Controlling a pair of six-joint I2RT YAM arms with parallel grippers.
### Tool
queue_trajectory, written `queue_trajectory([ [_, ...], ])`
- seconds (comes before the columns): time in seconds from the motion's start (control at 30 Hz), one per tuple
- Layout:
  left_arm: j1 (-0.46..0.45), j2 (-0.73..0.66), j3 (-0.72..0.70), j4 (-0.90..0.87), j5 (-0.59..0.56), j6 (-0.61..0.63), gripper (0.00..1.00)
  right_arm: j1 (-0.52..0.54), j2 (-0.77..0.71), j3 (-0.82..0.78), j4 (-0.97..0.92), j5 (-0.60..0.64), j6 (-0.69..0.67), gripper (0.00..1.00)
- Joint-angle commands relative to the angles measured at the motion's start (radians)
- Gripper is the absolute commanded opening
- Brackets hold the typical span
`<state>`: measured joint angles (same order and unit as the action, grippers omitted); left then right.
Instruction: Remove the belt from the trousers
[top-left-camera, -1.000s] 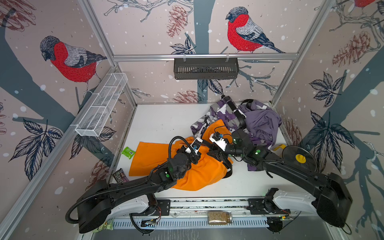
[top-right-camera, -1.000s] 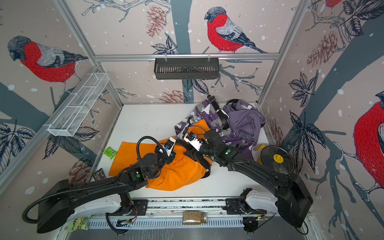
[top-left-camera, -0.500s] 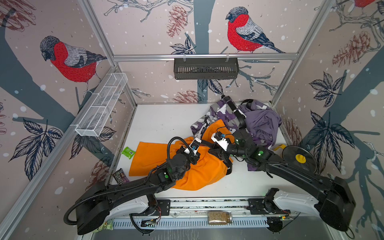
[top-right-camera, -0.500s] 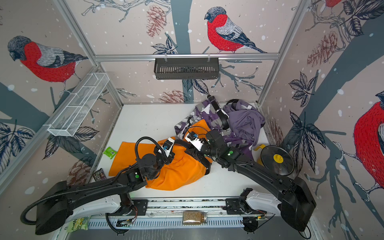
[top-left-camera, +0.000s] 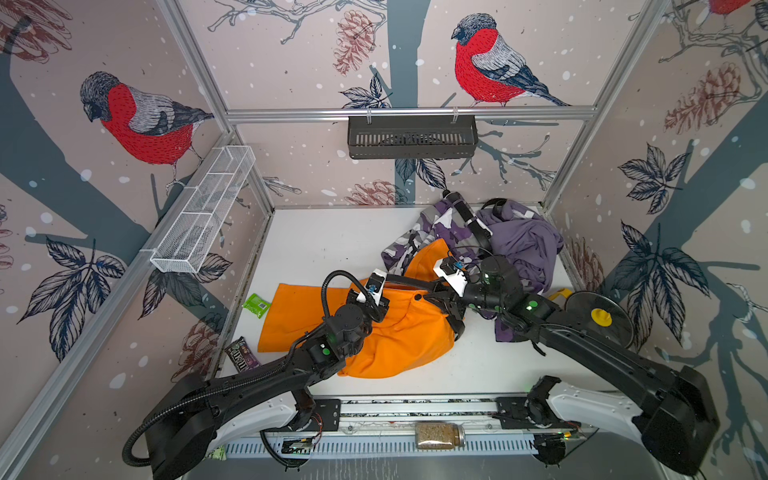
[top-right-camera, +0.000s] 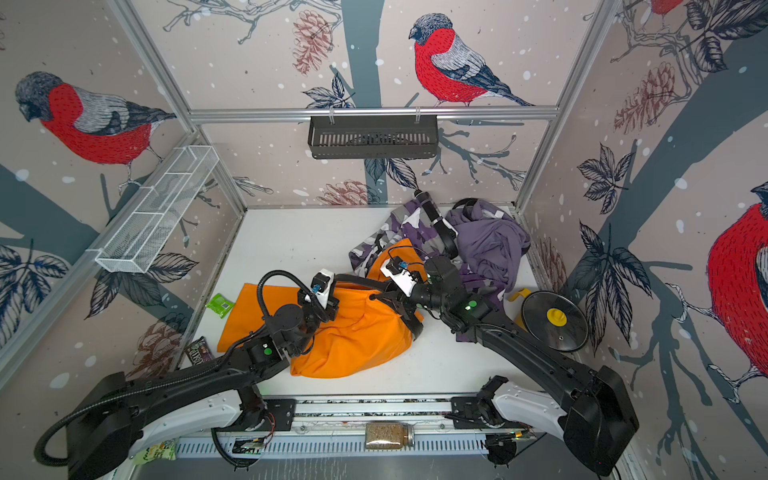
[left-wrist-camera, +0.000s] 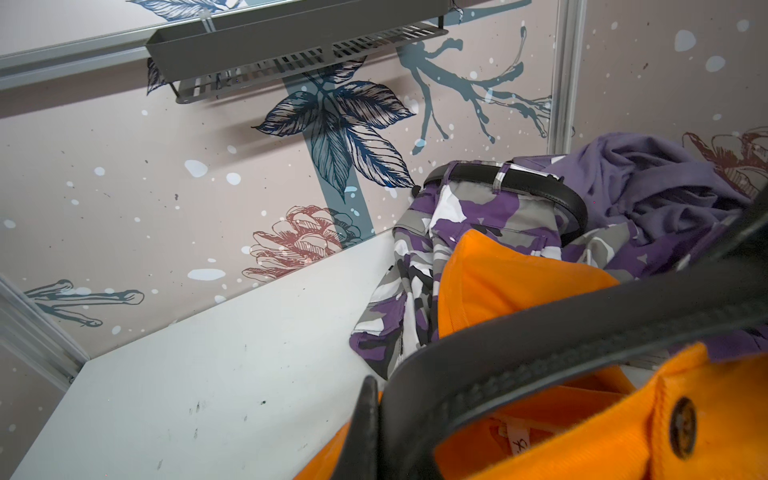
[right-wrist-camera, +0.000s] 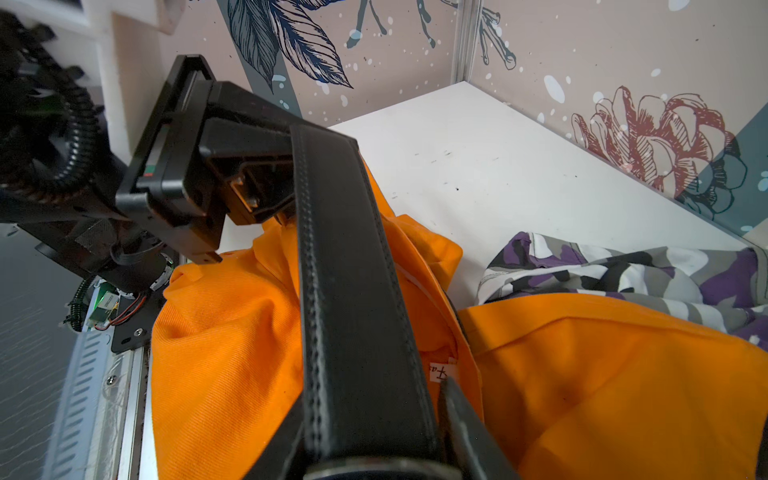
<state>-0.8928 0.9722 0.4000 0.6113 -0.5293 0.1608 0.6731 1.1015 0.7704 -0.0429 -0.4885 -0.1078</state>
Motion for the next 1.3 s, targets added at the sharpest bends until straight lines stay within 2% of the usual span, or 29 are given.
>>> queue_trajectory([
  [0.0,0.074,-0.032,0.022,0.003,-0.211,-0.106,0.0,-0.012,0.001,-0.001,-0.098,0.059,0.0,0.0],
  [0.33,0.39,-0.114,0.04,-0.16,-0.089,-0.462,0.0,-0.009,0.038,0.003,-0.13,0.029,-0.009,0.0],
  [0.5,0.488,-0.132,0.023,-0.172,-0.028,-0.606,0.0,0.001,0.079,0.002,-0.145,0.022,-0.004,0.0],
  [0.67,0.543,-0.17,0.01,-0.192,-0.041,-0.686,0.0,0.006,0.095,-0.002,-0.158,0.038,0.0,0.0],
  [0.83,0.617,-0.238,-0.01,-0.241,-0.099,-0.725,0.0,-0.008,0.097,0.004,-0.192,0.07,0.001,0.0],
  [0.93,0.681,-0.271,-0.009,-0.283,-0.083,-0.739,0.0,-0.016,0.094,0.003,-0.206,0.079,0.005,0.0],
  [1.13,0.695,-0.269,-0.01,-0.337,-0.081,-0.779,0.0,-0.027,0.101,0.007,-0.208,0.088,0.015,0.0],
  [1.17,0.695,-0.264,-0.01,-0.331,-0.06,-0.77,0.0,-0.028,0.106,0.014,-0.217,0.089,0.011,0.0],
  [1.2,0.695,-0.26,-0.007,-0.313,0.017,-0.748,0.0,-0.026,0.11,0.028,-0.224,0.087,0.009,0.0],
  [1.27,0.685,-0.22,0.007,-0.242,0.233,-0.641,0.0,-0.018,0.111,0.054,-0.217,0.074,-0.002,0.0],
])
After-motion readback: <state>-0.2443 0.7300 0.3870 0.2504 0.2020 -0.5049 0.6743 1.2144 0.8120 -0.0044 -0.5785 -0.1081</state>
